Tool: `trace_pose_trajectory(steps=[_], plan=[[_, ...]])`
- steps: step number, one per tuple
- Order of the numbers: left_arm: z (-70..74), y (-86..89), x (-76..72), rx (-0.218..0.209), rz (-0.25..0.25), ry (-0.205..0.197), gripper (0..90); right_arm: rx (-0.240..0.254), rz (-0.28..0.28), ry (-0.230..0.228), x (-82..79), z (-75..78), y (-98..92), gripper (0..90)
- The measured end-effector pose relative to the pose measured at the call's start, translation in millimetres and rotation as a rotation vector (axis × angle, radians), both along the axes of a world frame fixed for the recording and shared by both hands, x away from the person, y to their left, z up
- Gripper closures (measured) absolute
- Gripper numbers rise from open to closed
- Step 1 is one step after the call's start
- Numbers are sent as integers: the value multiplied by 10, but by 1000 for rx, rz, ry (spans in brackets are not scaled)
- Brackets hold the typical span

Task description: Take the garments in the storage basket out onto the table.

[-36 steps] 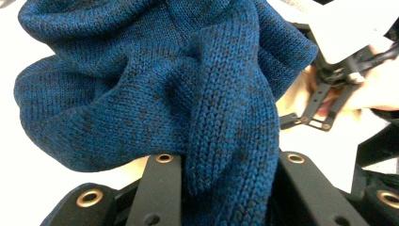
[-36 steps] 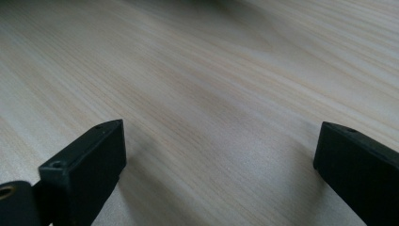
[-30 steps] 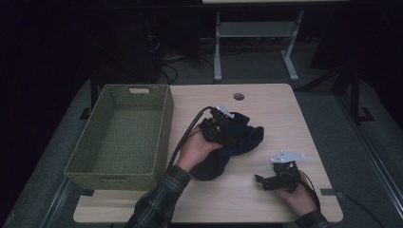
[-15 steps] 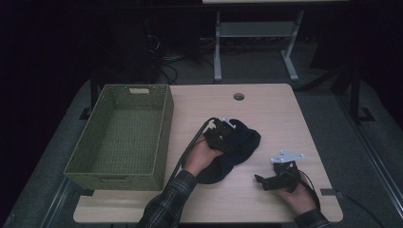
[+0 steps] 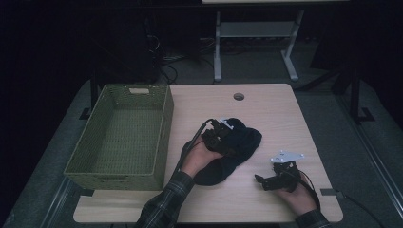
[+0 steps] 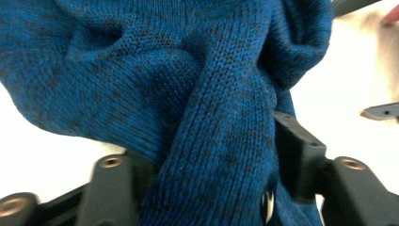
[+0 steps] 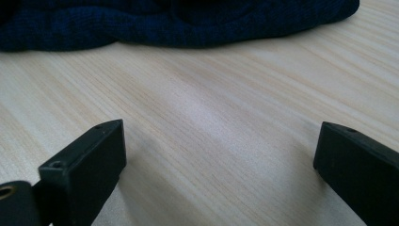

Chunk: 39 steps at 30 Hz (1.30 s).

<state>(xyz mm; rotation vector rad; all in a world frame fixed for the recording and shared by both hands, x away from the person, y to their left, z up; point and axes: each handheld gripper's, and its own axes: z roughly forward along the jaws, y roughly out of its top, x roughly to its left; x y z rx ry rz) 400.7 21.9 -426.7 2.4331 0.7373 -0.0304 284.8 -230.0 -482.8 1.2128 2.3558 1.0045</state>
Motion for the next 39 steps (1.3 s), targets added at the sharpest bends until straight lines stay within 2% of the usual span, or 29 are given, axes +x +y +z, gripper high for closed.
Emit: trace_pose_trajectory(steps=[1, 3, 5, 10, 14, 15, 19, 22, 26, 30, 36, 39], plan=[[34, 23, -13, -8, 12, -19, 309, 0, 0, 0, 0, 0, 0, 26], [103, 82, -16, -24, 20, -32, 230, 0, 1, 0, 0, 0, 0, 26], [179, 135, -16, -22, 22, -51, 190, -1, 0, 0, 0, 0, -1, 26], [351, 255, -66, -57, 31, -77, 189, 1, 0, 1, -1, 0, 1, 26], [438, 358, -140, -49, 28, -84, 228, -1, 0, 0, 0, 0, -1, 26], [448, 383, -168, -58, 40, -89, 240, -1, 0, 0, 0, 0, -1, 26], [506, 533, -269, -76, 40, -97, 409, -1, 1, 0, 0, 0, -1, 26], [541, 639, -336, -86, 34, -95, 619, -1, 1, -1, 0, 0, -1, 26], [533, 732, -420, -62, 39, -66, 894, -1, 0, -1, 0, 0, -1, 26], [439, 750, -545, -17, 43, -42, 900, -1, 1, -1, 1, 0, -1, 26], [295, 724, -716, 5, 48, -36, 900, -1, 0, 0, 0, 0, -1, 26], [225, 693, -779, 29, 27, -38, 900, -1, 0, 0, 0, 0, -1, 26]])
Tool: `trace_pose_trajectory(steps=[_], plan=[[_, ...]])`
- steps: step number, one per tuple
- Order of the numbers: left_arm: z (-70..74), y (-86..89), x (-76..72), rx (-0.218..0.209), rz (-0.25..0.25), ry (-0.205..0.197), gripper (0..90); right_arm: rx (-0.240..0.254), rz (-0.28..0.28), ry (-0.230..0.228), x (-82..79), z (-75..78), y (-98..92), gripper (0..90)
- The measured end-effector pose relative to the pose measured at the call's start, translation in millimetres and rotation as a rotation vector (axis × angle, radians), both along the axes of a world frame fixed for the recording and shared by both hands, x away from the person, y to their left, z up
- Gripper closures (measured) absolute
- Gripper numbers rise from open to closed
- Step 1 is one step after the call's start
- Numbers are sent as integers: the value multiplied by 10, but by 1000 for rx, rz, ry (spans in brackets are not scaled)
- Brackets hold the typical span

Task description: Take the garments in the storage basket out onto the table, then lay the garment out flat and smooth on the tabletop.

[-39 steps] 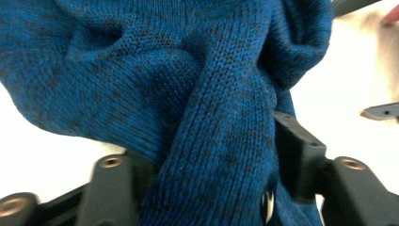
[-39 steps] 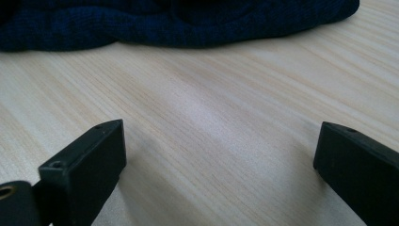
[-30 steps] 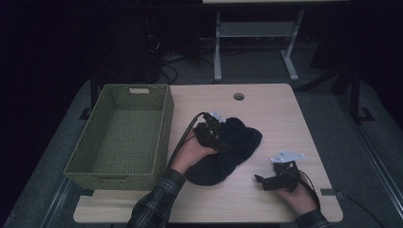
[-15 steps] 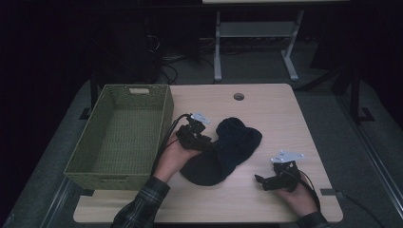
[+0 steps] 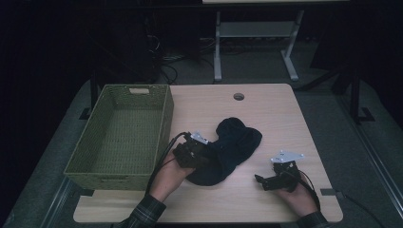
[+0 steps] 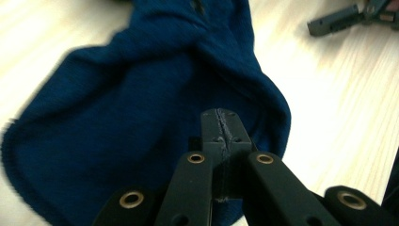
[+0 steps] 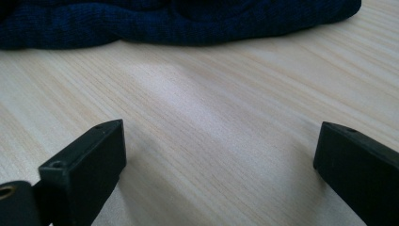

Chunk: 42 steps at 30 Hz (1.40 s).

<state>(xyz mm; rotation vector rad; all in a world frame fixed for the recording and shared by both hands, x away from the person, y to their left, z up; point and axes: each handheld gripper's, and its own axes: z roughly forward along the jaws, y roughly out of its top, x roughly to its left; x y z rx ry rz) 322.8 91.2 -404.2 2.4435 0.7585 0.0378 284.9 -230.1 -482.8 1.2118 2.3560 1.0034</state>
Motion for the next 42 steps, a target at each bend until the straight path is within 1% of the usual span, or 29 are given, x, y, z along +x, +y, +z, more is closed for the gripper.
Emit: trace_pose_trajectory(steps=[2, 3, 4, 6, 9, 12, 14, 15, 18, 20, 21, 22, 23, 24, 26, 28, 30, 32, 34, 35, 37, 39, 40, 42], plan=[[-62, -14, -39, 4, 2, -4, 900, 0, 0, 0, 0, 0, 0, 26], [-91, -9, -46, 16, -8, -3, 900, 0, 0, 0, 0, 0, 0, 26], [-130, -15, -62, 10, 1, -3, 900, 0, 0, 0, 0, 0, 0, 26], [-192, -8, -74, 12, 2, 8, 900, 0, 0, 0, 0, 0, 0, 26], [-274, -1, -79, 36, -1, 10, 900, -1, 0, 0, 0, 0, 0, 26], [-362, 1, -81, 47, 10, 22, 900, -1, 1, 0, 0, 1, -1, 26], [-407, 0, -78, 58, 6, 36, 900, -1, 1, 0, 0, 0, 0, 26], [-424, -8, -80, 66, 3, 36, 900, 0, 2, -1, 1, 0, 0, 26], [-436, 0, -78, 50, 8, 40, 900, -5, 11, 0, 7, 5, -12, 27], [-441, 6, -79, 43, 11, 40, 900, -19, 10, 14, 10, 21, -23, 28], [-439, 8, -81, 47, 8, 40, 900, -24, 13, 18, 14, 33, -28, 28], [-439, 8, -85, 48, 8, 37, 900, -25, 20, 17, 22, 48, -35, 30], [-442, 8, -88, 46, 10, 33, 900, -30, 32, 24, 31, 64, -42, 51], [-442, 8, -91, 46, 12, 33, 900, -41, 54, 23, 43, 91, -50, 62], [-443, 13, -90, 43, 11, 35, 900, -42, 69, 21, 58, 150, -64, 90], [-445, 17, -89, 39, 16, 38, 900, -23, 72, 22, 72, 213, -86, 130], [-444, 20, -85, 40, 17, 41, 900, -5, 75, 27, 106, 268, -119, 136], [-441, 13, -86, 43, 22, 43, 900, -3, 68, 21, 145, 322, -142, 146], [-438, 3, -91, 47, 27, 46, 900, 14, 54, 24, 187, 379, -161, 150], [-437, 2, -91, 48, 28, 46, 900, 10, 58, 18, 219, 407, -173, 162], [-439, 6, -88, 45, 31, 46, 900, 19, 56, 11, 280, 468, -180, 180], [-444, 12, -82, 35, 36, 54, 900, 21, 55, 7, 352, 527, -189, 202], [-445, 14, -80, 33, 37, 56, 900, 28, 56, -3, 391, 551, -197, 212], [-444, 19, -77, 37, 31, 56, 900, 40, 49, 7, 475, 593, -206, 240]])
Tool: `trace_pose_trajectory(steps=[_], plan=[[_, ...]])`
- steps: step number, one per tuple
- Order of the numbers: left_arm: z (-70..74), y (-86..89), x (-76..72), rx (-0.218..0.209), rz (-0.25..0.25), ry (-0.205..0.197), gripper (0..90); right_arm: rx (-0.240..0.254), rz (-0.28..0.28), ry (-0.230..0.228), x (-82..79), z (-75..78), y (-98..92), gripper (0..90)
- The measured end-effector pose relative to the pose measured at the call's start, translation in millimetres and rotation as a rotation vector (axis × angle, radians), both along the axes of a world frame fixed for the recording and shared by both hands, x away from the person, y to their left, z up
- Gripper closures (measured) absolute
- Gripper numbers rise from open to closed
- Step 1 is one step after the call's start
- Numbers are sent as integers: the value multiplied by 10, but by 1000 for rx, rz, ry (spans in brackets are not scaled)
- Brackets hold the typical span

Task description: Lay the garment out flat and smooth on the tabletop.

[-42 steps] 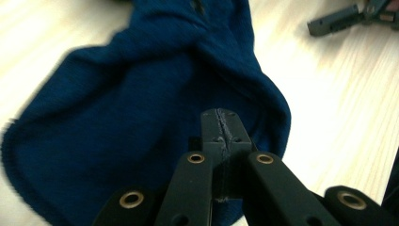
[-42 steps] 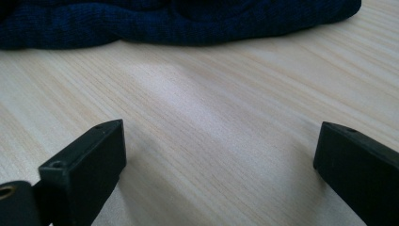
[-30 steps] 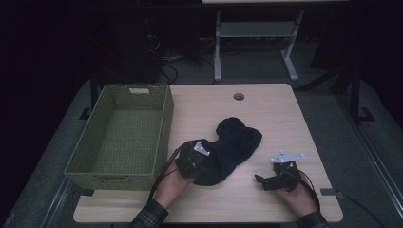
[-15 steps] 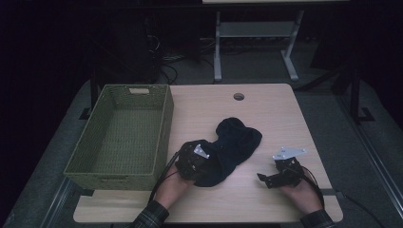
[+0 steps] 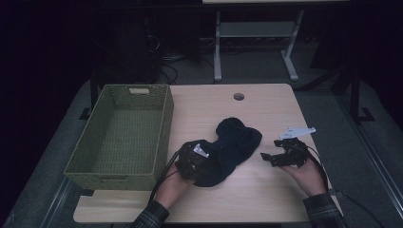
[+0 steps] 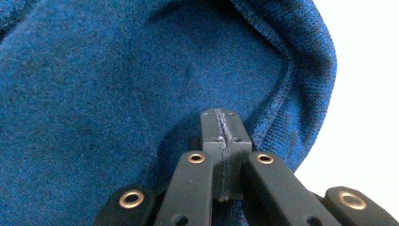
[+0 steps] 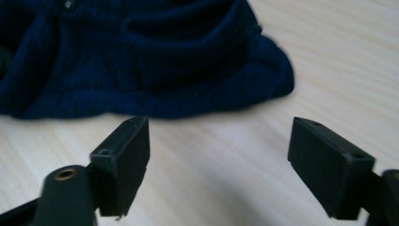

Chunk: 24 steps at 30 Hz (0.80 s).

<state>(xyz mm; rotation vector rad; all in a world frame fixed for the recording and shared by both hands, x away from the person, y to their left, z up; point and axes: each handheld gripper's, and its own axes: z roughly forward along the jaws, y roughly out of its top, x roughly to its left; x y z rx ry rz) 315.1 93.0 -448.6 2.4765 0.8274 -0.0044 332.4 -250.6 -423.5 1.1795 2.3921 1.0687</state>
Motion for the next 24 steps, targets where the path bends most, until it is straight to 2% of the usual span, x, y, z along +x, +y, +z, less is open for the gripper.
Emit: trace_pose_trajectory(steps=[4, 8, 18, 21, 24], plan=[[2, -9, -1, 7, 1, -6, 900, 41, -8, -9, 191, 42, -46, 321], [3, -10, -2, 5, 3, -2, 900, 70, -28, 5, 394, 45, -66, 380], [-3, 9, 14, -7, 3, 10, 900, 115, -61, 24, 816, 20, -45, 426], [-4, 12, 16, -10, 5, 14, 900, 121, -66, 14, 883, -13, -16, 448], [-4, 11, 17, -10, 5, 14, 900, 105, -67, 35, 953, -69, 15, 449]])
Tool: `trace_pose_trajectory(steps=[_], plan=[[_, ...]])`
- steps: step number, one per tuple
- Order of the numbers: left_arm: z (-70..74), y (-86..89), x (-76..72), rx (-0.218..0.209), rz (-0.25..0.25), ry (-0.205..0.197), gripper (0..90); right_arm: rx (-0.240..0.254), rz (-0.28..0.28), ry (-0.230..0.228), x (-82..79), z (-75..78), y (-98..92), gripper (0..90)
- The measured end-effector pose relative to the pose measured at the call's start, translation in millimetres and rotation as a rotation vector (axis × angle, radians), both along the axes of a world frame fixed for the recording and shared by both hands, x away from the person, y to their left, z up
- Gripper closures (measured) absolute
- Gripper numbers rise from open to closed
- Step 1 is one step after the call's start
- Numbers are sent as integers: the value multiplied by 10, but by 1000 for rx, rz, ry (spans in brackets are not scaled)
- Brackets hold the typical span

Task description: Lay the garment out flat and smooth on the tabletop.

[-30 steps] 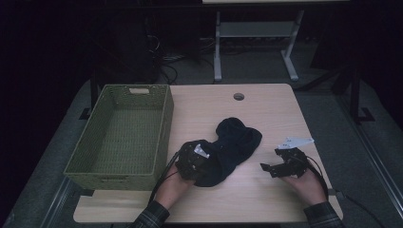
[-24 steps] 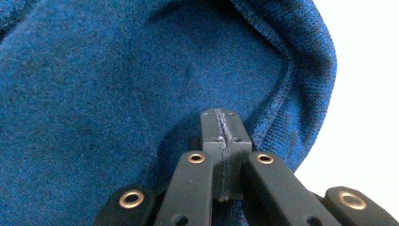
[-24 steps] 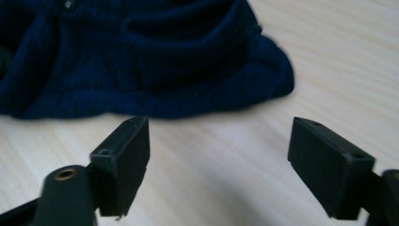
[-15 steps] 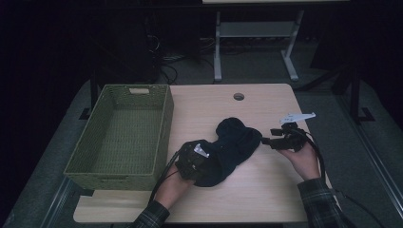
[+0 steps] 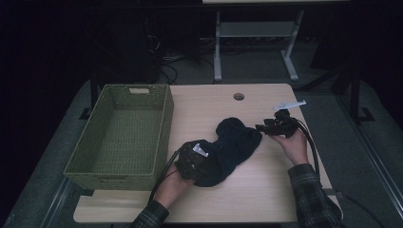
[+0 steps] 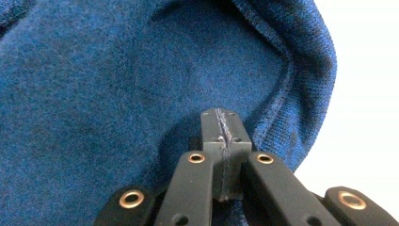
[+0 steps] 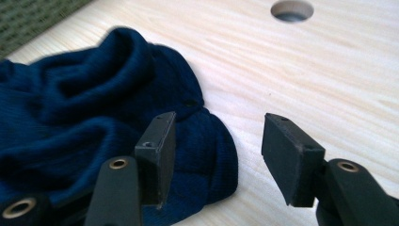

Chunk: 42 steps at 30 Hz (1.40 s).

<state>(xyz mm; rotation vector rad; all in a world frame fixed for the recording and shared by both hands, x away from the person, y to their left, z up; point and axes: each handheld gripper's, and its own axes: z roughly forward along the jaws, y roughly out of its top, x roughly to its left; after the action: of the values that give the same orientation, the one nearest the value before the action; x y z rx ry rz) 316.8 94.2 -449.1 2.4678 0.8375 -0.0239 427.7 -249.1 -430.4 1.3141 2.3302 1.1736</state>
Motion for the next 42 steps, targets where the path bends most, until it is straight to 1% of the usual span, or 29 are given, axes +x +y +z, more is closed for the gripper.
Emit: trace_pose_trajectory(steps=[3, 5, 11, 16, 19, 22, 24, 28, 29, 33, 38, 41, 42], plan=[[-1, 0, 0, -2, 2, 1, 900, -2, 2, 5, 54, -50, 28, 456], [-3, 3, 0, -5, 3, 1, 900, -3, 2, 19, 86, -99, 63, 465], [-5, 5, -11, -6, 9, -5, 900, -51, 15, 39, 153, -248, 153, 526], [-5, -2, -22, -4, 16, -10, 900, -89, 25, 72, 186, -358, 205, 562], [-4, 1, -20, -4, 15, -8, 900, -83, 38, 74, 191, -380, 197, 615], [-4, 4, -20, -4, 16, -8, 900, -99, 33, 67, 170, -377, 204, 718], [-2, -3, -24, 0, 14, -12, 900, -109, 41, 59, 159, -380, 210, 785], [-2, -10, -26, 2, 16, -14, 900, -126, 48, 54, 142, -363, 223, 813], [-2, -9, -26, 1, 16, -13, 900, -131, 46, 47, 136, -348, 221, 816], [-2, -8, -24, 1, 16, -11, 900, -125, 28, 5, 102, -220, 174, 818], [2, -9, -24, 5, 15, -9, 900, -130, 14, -35, 73, -59, 87, 818], [3, -10, -24, 5, 15, -10, 900, -127, 0, -46, 68, 12, 29, 818], [3, -7, -19, 7, 11, -14, 900, -132, 2, -42, 77, 26, 8, 819]])
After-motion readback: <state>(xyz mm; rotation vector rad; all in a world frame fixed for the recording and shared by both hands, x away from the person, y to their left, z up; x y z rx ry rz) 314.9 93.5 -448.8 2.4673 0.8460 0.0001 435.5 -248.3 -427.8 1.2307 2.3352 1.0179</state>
